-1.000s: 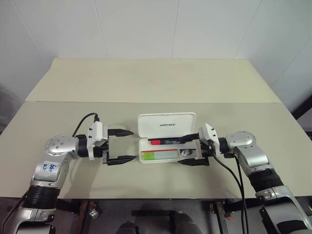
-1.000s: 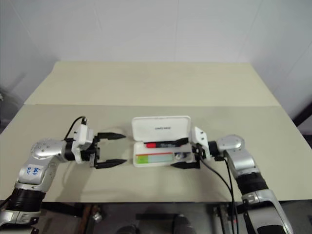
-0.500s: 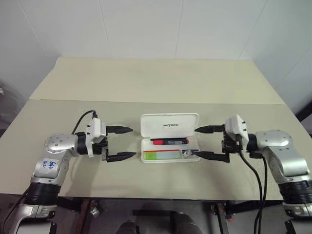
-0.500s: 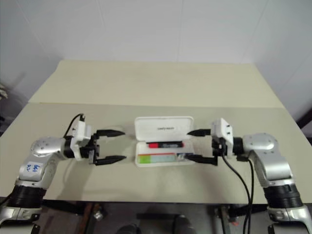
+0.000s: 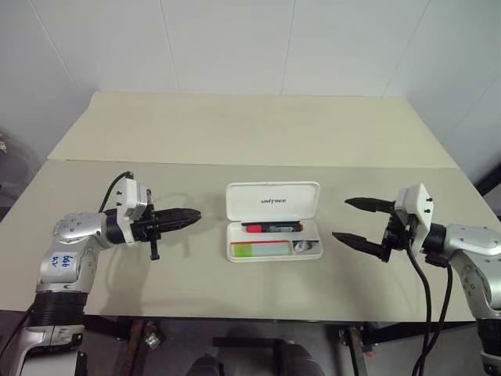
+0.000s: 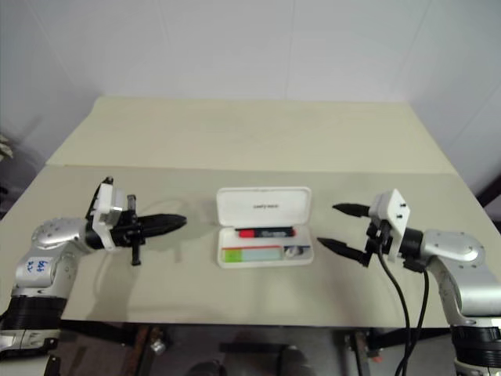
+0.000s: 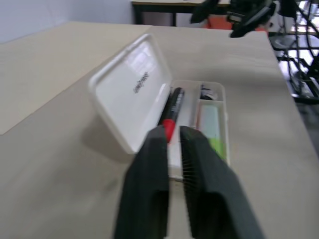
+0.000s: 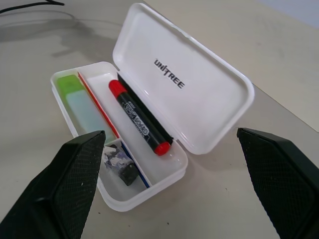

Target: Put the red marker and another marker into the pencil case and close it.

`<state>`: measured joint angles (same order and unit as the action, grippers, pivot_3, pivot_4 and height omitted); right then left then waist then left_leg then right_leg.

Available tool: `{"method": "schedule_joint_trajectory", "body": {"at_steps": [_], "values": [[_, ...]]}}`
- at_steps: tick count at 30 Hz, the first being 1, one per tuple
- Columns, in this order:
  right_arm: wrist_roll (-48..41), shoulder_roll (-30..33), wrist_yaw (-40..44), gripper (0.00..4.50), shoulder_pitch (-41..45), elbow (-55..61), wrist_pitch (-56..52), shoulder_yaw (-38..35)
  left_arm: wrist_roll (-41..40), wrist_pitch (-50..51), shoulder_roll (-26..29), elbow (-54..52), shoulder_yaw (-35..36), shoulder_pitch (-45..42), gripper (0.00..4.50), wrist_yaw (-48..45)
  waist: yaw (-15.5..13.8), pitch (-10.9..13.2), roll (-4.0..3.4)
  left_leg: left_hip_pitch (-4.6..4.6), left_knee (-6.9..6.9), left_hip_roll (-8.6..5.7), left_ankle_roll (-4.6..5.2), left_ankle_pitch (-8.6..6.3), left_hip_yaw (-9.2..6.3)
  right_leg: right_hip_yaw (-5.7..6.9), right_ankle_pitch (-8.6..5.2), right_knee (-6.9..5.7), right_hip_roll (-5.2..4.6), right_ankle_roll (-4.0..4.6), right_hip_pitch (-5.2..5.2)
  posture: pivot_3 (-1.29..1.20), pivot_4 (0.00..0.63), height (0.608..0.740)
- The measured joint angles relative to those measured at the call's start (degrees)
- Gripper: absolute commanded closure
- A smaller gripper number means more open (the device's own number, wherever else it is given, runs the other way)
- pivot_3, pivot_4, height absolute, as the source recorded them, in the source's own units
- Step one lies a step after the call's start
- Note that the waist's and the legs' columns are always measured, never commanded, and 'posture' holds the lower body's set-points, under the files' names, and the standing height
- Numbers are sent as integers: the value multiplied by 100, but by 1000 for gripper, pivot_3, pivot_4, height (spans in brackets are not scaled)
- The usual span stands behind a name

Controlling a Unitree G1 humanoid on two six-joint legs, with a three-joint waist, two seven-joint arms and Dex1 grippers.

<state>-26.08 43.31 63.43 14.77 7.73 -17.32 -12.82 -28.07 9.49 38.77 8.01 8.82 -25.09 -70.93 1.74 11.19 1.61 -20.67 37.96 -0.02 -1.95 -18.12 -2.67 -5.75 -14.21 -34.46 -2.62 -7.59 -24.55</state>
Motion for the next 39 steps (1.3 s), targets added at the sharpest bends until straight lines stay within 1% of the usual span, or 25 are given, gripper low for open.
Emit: {"method": "schedule_joint_trajectory", "body": {"at_steps": [3,8,13,16,20,24,26,34,39], "values": [[1,-6,-60,0,35,-1,25,4,143,-31,-7,249,15,-156,4474,270,-5,0,0,2,0,0,0,0,0,0,0,-2,0,0,0,0,150,740],[7,-77,-72,0,176,-41,127,116,618,-44,-171,807,-36,-457,4474,1142,-7,0,1,2,1,-2,0,0,0,0,0,-2,0,-1,1,0,150,740],[16,-148,-129,0,323,-125,224,171,1025,-110,-604,1295,-351,-940,4474,1589,-34,0,1,-3,2,-5,0,0,-4,2,2,2,-2,-4,1,0,150,740],[28,-192,-180,0,402,-146,233,247,1291,-140,-924,1783,-552,-1384,4474,1902,-31,1,1,-8,4,-7,0,0,-4,3,4,3,-3,-7,0,0,150,740],[33,-227,-230,0,421,-187,241,335,1546,-112,-1212,2275,-764,-1789,4474,2172,-18,1,1,-13,3,-6,0,0,-4,3,4,2,-1,-8,-3,0,150,740],[32,-252,-330,0,415,-161,241,343,1588,-177,-1519,2468,-984,-1962,4474,1978,-18,1,1,-19,3,-6,1,0,-5,3,5,-5,-2,-9,-6,0,150,740],[30,-252,-364,0,409,-131,239,342,1584,-272,-1578,2468,-1000,-1962,4474,1820,-13,1,1,-27,4,-6,0,0,-5,3,6,-7,-1,-10,-14,0,150,740],[12,-250,-444,0,296,-69,218,338,1514,-777,-1457,2340,-992,-1794,4474,1082,-21,0,1,-31,5,-6,0,0,-5,3,7,-6,-3,-12,-16,0,150,740],[-2,-250,-503,0,213,-11,202,336,1512,-1111,-1362,2147,-992,-1662,4474,782,-24,1,1,-34,9,-6,1,0,-7,3,7,-5,-3,-13,-16,0,150,740]]}}
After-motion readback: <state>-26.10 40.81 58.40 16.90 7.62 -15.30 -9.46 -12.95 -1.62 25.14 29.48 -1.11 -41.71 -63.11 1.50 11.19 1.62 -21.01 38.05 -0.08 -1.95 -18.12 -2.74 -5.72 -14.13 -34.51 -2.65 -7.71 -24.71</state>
